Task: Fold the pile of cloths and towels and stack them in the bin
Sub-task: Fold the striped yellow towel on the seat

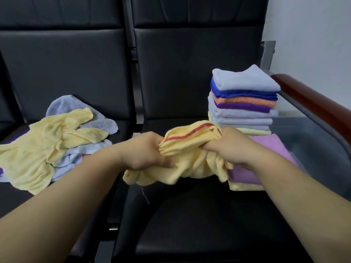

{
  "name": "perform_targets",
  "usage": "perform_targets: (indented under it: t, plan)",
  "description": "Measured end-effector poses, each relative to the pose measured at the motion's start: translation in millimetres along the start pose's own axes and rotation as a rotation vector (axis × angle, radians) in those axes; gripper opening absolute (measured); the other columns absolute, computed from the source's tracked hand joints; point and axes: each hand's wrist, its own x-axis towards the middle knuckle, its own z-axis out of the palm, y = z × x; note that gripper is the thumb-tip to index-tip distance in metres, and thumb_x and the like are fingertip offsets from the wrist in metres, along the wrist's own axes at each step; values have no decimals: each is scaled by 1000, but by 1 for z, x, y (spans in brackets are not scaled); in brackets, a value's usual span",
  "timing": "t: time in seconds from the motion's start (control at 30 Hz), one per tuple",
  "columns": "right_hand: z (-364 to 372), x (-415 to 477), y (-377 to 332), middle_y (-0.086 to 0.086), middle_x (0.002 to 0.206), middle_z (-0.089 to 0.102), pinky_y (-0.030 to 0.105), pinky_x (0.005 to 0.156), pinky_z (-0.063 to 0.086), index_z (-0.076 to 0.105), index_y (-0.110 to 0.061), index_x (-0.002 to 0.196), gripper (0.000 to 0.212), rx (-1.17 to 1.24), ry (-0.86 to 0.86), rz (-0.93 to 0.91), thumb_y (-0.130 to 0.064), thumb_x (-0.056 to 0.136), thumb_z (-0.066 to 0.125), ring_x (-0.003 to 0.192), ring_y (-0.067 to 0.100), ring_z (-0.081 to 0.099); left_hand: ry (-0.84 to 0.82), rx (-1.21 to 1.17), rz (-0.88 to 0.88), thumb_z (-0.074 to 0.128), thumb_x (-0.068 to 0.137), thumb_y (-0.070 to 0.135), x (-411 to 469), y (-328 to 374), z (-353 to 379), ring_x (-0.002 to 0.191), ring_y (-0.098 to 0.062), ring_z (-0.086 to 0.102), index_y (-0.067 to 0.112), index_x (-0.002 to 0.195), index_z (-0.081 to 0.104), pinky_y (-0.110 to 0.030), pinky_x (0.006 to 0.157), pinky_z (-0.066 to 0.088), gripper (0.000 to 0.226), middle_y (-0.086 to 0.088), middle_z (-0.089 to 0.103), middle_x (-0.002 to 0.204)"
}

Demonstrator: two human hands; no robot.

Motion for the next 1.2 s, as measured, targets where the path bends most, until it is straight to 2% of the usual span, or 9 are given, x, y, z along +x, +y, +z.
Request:
perform_targets:
  t: [0.17, 0.33, 0.43, 0.57, 0.73, 0.87, 0.97, 1.1, 1.2]
  plan:
    - [-1, -4, 3, 3, 116, 78, 52, 105, 54, 75, -20, 121, 49, 519, -211, -5, -33, 76, 87, 113, 24, 73, 101, -705, 72, 79, 81, 27, 0, -11, -1, 117, -48, 64, 9, 126, 67, -68, 103, 46, 50, -21, 70, 124]
    - [2, -17, -12, -8, 88, 72, 24, 72, 54, 63, -27, 95, 34, -161, -262, -24, -30, 75, 91, 82, 9, 69, 159, -992, 136, 66, 85, 12, 2, 3, -2, 116, -36, 68, 4, 128, 61, -49, 92, 59, 44, -20, 70, 124]
    - [4, -9, -12, 0, 72, 64, 29, 57, 44, 62, -17, 79, 23, -397, -82, -51, -31, 83, 80, 71, 21, 64, 91, -524, 138, 83, 81, 16, -4, 5, -4, 105, -21, 73, 12, 114, 70, -40, 89, 60, 36, -5, 77, 110]
    - [-1, 3, 3, 5, 88, 78, 45, 84, 60, 76, -17, 92, 21, -49, 29, -30, -35, 83, 76, 89, 25, 74, 109, 139, -8, 88, 76, 31, -3, 2, -2, 72, -6, 69, 21, 79, 70, -27, 71, 55, 21, 9, 73, 74]
    - [4, -2, 7, 2, 118, 78, 53, 106, 54, 74, -20, 122, 52, 501, -212, -95, -26, 72, 86, 113, 22, 73, 198, -797, 62, 73, 87, 5, 0, -11, -4, 98, -28, 76, 5, 117, 69, -34, 76, 62, 30, -13, 77, 108]
    - [3, -8, -4, -17, 94, 78, 26, 86, 58, 71, -27, 109, 43, 59, -352, -80, -28, 72, 93, 92, 1, 72, 223, -1056, 78, 66, 92, 5, 3, -1, -4, 111, -37, 71, 4, 124, 64, -46, 84, 60, 32, -20, 72, 120]
    - [7, -4, -9, -6, 68, 65, 28, 58, 47, 65, -19, 80, 21, -344, -133, -83, -32, 81, 81, 68, 15, 63, 113, -811, 92, 80, 83, 13, -5, 8, -6, 106, -26, 74, 9, 118, 69, -40, 86, 61, 36, -10, 76, 113]
    - [4, 11, 6, -4, 91, 77, 43, 81, 61, 75, -28, 95, 20, -162, -17, -127, -43, 84, 69, 90, 18, 72, 61, 232, -91, 88, 73, 24, -7, 5, -5, 67, -8, 71, 19, 81, 67, -28, 62, 57, 24, 1, 74, 76]
    - [6, 6, 8, -4, 110, 78, 54, 98, 58, 76, -31, 112, 36, 208, -118, -140, -46, 80, 75, 108, 19, 73, 174, -16, -74, 85, 81, 23, -8, -8, -11, 83, -12, 75, 21, 88, 75, -33, 76, 58, 13, 2, 78, 87]
